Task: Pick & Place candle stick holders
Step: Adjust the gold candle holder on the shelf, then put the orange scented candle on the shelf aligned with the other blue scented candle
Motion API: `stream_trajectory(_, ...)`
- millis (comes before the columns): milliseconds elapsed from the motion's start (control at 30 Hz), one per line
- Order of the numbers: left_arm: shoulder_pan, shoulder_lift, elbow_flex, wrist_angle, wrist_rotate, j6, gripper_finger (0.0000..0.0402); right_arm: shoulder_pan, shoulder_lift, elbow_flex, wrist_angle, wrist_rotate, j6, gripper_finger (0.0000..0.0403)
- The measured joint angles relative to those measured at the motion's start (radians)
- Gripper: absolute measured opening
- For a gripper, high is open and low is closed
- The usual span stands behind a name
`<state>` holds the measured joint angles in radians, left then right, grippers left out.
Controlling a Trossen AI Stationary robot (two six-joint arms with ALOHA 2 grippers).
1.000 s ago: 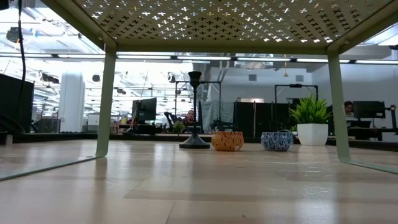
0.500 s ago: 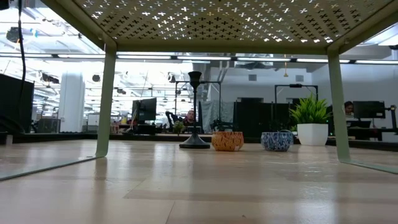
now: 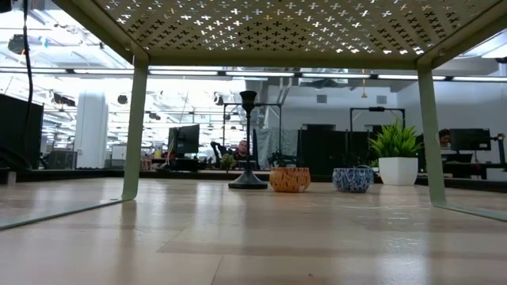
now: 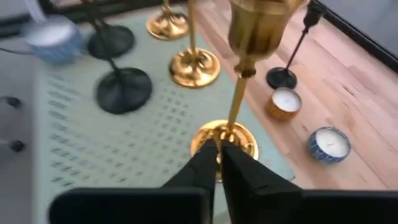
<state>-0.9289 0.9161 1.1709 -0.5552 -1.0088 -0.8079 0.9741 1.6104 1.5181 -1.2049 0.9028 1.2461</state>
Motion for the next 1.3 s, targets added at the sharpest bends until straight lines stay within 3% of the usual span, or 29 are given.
stream_trajectory(267,0.0,0.0,0.0,0.003,0.0,0.019,0.0009,-0.082,-0.01,-0.159,0.131,-0.048,-0.02,0.0004)
stream_trajectory(500,0.0,0.0,0.0,0.003,0.0,0.019,0.0009,-0.138,-0.008,-0.238,0.304,-0.105,-0.129,0.0001)
stream_trajectory(767,0.0,0.0,0.0,0.003,0.0,0.026,0.0009,-0.202,-0.008,-0.247,0.333,-0.13,-0.227,0.0001)
stream_trajectory(1000,0.0,0.0,0.0,0.003,0.0,0.026,0.0009,-0.261,-0.002,-0.247,0.458,-0.243,-0.407,0.0001)
stream_trajectory(1300,0.0,0.0,0.0,0.004,0.0,0.029,0.0009,-0.24,-0.094,-0.247,0.451,-0.303,-0.427,0.0001)
